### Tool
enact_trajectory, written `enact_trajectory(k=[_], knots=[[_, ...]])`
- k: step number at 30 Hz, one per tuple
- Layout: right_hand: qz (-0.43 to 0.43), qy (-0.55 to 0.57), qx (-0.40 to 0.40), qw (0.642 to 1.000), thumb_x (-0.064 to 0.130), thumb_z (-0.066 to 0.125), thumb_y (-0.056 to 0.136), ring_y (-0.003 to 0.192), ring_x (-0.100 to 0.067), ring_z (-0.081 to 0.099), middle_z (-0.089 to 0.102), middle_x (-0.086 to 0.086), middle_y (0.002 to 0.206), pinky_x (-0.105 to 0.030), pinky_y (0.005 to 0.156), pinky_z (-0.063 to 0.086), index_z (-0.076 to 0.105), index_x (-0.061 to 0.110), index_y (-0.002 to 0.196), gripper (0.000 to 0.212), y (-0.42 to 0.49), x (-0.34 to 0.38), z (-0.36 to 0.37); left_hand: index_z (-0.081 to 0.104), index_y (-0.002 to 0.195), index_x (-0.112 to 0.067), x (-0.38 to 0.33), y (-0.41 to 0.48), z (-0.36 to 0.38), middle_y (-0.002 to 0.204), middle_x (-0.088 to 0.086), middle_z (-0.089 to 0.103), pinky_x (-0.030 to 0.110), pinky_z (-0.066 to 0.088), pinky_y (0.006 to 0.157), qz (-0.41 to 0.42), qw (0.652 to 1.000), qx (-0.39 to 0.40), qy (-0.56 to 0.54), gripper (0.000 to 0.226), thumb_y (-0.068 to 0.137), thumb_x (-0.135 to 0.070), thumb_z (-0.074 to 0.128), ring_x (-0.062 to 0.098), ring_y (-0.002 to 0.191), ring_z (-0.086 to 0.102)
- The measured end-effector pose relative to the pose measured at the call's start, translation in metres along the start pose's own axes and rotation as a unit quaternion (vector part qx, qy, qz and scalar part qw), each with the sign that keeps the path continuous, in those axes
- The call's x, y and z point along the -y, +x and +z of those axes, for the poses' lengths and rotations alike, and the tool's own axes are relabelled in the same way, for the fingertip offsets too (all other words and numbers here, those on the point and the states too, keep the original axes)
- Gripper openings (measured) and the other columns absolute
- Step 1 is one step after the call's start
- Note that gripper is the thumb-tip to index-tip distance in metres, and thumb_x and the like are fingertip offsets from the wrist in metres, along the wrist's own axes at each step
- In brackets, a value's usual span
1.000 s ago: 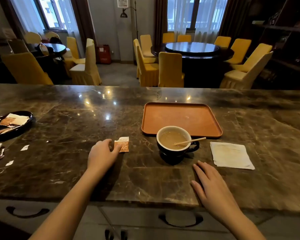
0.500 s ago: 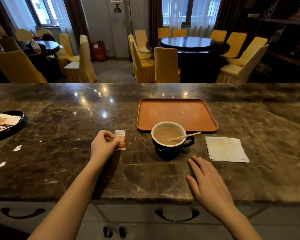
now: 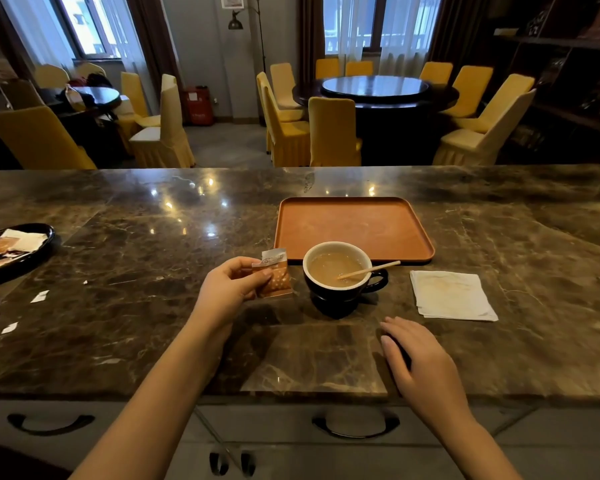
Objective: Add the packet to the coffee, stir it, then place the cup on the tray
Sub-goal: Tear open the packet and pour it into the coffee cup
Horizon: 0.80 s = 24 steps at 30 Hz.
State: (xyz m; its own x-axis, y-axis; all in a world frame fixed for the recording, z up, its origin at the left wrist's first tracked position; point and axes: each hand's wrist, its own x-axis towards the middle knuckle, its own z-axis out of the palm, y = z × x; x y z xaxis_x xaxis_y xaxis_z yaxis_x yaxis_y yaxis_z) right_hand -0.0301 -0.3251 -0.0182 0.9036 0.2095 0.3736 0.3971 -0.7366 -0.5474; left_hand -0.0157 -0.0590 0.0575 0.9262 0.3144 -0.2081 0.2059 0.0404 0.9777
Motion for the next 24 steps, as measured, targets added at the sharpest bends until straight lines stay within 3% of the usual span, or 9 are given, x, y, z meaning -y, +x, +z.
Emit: enact_trajectory(k=[2,4,6,10,14,17,19,24], knots=[[-0.001,0.071,-0.03,0.997,0.054,0.036,0.086,0.1,0.007,0.055,0.068,0.007,0.102,-0.012,0.084,0.047,0.065,0.019,0.109,0.05,0.001,0.014,-0.009,0.068,0.093,-0.017,-0.007,-0.007,0.008,0.101,0.006,0.07,0.04,0.053,0.089,0.005,1.0,0.019,-0.012,0.016,0.078,-0.01,0.068,0.02,0.095,0.067],[0.005,0.149,-0.049,0.988,0.052,0.043,0.085,0.098,0.005,0.057,0.066,0.013,0.099,-0.007,0.077,0.046,0.064,0.021,0.108,0.043,0.006,0.033,-0.016,0.069,0.09,-0.019,-0.014,-0.014,0.018,0.101,0.004,0.07,0.041,0.053,0.09,0.015,0.999,0.043,-0.026,0.015,0.077,-0.011,0.069,0.02,0.097,0.067],[0.028,0.242,-0.038,0.969,0.045,0.053,0.086,0.088,-0.001,0.063,0.068,0.012,0.095,-0.014,0.07,0.051,0.063,0.024,0.107,0.032,0.015,0.055,-0.023,0.069,0.087,-0.019,-0.022,-0.021,0.031,0.097,0.003,0.071,0.039,0.053,0.088,0.031,0.996,0.072,-0.036,0.014,0.077,-0.01,0.068,0.02,0.095,0.067],[0.116,0.435,0.045,0.892,0.03,0.058,0.081,0.07,-0.014,0.068,0.071,-0.005,0.086,-0.022,0.057,0.054,0.061,0.023,0.101,0.022,0.04,0.086,-0.035,0.069,0.086,-0.021,-0.03,-0.031,0.056,0.098,0.004,0.071,0.039,0.052,0.09,0.069,0.99,0.116,-0.041,0.014,0.077,-0.011,0.068,0.021,0.097,0.067],[0.126,0.48,0.047,0.867,0.017,0.058,0.085,0.067,-0.018,0.067,0.072,-0.007,0.087,-0.025,0.055,0.055,0.064,0.014,0.1,0.016,0.059,0.093,-0.041,0.068,0.093,-0.015,-0.036,-0.031,0.074,0.101,0.008,0.07,0.035,0.053,0.085,0.081,0.985,0.13,-0.074,0.015,0.079,-0.009,0.066,0.024,0.097,0.067],[0.134,0.514,0.033,0.847,0.016,0.057,0.086,0.067,-0.02,0.066,0.072,-0.01,0.085,-0.025,0.054,0.055,0.064,0.011,0.1,0.016,0.071,0.09,-0.047,0.065,0.099,-0.011,-0.044,-0.027,0.081,0.094,0.004,0.07,0.02,0.051,0.067,0.103,0.982,0.141,-0.071,0.018,0.081,-0.012,0.065,0.012,0.08,0.067],[0.146,0.53,0.031,0.835,0.015,0.056,0.087,0.066,-0.022,0.067,0.072,-0.012,0.082,-0.026,0.054,0.056,0.064,0.011,0.1,0.016,0.082,0.085,-0.051,0.064,0.098,-0.013,-0.052,-0.021,0.084,0.092,0.002,0.069,0.018,0.048,0.063,0.13,0.98,0.144,-0.029,0.016,0.082,-0.014,0.064,0.008,0.075,0.063],[0.128,0.519,0.075,0.842,0.011,0.054,0.088,0.058,-0.016,0.063,0.069,-0.008,0.071,-0.022,0.053,0.054,0.062,0.007,0.099,0.014,0.118,0.071,-0.061,0.057,0.104,-0.015,-0.075,0.008,0.096,0.085,-0.001,0.064,0.01,0.048,0.055,0.17,0.974,0.142,0.044,0.024,0.082,-0.012,0.064,0.003,0.066,0.06]])
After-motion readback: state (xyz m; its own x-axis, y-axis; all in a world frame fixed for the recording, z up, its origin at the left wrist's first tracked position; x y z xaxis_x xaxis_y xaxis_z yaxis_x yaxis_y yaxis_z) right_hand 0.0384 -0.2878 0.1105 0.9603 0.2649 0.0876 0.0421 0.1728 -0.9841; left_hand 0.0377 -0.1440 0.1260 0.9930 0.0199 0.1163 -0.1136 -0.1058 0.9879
